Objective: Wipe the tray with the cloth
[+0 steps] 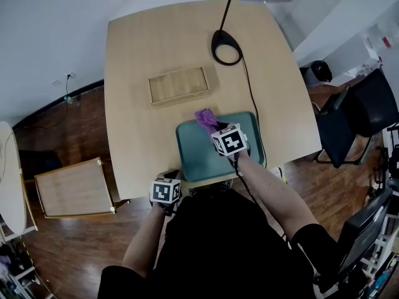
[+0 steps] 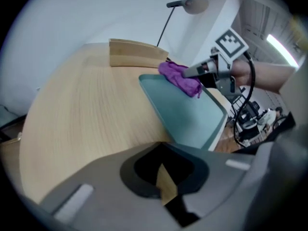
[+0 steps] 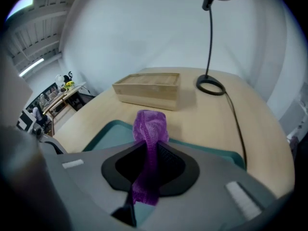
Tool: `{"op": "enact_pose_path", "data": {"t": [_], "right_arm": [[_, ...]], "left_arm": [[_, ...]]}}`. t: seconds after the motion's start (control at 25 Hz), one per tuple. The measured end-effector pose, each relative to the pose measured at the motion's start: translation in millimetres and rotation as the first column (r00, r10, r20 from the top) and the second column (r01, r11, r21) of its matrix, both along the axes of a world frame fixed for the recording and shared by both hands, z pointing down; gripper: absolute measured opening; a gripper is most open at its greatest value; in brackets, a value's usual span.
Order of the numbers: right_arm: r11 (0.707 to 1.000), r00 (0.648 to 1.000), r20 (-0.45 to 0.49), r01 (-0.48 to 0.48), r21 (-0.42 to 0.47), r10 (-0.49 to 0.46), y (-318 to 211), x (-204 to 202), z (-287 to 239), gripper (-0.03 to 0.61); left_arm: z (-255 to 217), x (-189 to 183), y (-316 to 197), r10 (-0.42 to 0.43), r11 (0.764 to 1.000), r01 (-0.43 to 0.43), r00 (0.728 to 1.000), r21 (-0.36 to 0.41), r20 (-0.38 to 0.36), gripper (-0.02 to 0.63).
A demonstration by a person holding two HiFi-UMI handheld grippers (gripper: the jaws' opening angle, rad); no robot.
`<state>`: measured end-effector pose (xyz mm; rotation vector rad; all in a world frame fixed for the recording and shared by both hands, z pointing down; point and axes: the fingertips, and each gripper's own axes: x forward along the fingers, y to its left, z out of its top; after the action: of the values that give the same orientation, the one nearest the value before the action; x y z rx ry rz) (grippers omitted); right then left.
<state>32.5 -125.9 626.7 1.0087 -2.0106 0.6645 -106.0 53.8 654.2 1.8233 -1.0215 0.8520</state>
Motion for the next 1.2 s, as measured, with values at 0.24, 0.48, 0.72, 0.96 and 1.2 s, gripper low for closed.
{"op": "enact_pose_path", "data": {"t": [0.24, 0.48, 0.72, 0.96, 1.2], "right_arm": [[0.991, 0.984, -0.116, -0.136, 0.017, 0.137, -8, 124, 5, 0.067], [0.989, 0.963, -0.228, -0.136, 0.054, 0.145, -15, 184, 1, 0.067], [0.996, 0.975, -0.205, -0.087, 0.031, 0.092, -4, 146, 8, 0.067], [0.999, 0.980, -0.196, -0.030, 0.031, 0.036, 6, 101, 3, 0.058], [1.000, 0.994, -0.104, -0.015, -0.011, 0.014, 17, 53, 11, 0.057]], "left_arm": [[-14, 0, -10, -0.147, 0.988, 0.152, 0.983, 0.039, -0.106, 0.092], [-16, 12, -12, -0.139, 0.988, 0.145, 0.984, 0.054, -0.111, 0.101], [-21, 17, -11, -0.058, 0.994, 0.059, 0.998, 0.088, -0.017, 0.071], [-20, 11, -12, -0.119, 0.989, 0.121, 0.992, 0.086, -0.031, 0.124], [-17, 22, -8, -0.079, 0.996, 0.081, 0.995, 0.040, -0.062, 0.170]]}}
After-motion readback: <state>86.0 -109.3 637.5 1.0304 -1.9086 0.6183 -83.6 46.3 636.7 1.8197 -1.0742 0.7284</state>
